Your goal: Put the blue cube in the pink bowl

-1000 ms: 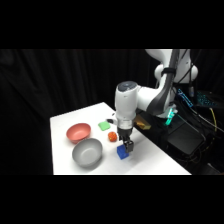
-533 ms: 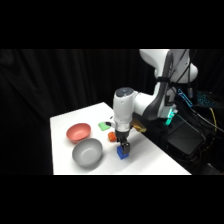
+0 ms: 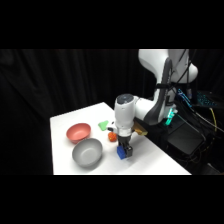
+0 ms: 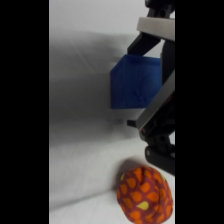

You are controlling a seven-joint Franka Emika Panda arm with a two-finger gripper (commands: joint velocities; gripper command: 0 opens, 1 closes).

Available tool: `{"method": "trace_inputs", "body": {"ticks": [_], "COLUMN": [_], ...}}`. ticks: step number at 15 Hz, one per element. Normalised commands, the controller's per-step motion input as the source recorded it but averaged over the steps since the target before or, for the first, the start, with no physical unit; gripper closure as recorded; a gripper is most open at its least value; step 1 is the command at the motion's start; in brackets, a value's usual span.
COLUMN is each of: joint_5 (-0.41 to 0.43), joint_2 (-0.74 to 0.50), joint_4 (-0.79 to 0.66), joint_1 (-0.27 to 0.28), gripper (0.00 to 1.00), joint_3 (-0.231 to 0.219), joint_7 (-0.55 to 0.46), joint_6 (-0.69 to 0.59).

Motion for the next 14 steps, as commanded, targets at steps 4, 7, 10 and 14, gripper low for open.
{"method": "trace_inputs", "body": {"ticks": [4, 7, 10, 14], "joint_5": [0.105, 0.097, 0.088, 0.014], "joint_2": [0.02, -0.05, -0.21, -0.36], "joint_4": [0.06, 0.04, 0.02, 0.01], "joint_1": [0.018, 0.048, 0.068, 0.058], "gripper": [0.61, 0.73, 0.76, 0.76], "joint_3": [-0.006, -0.026, -0.025, -0.044], "joint_7": [-0.15, -0.10, -0.07, -0.02], "joint_6": [0.07, -0.04, -0.33, -0.45]}}
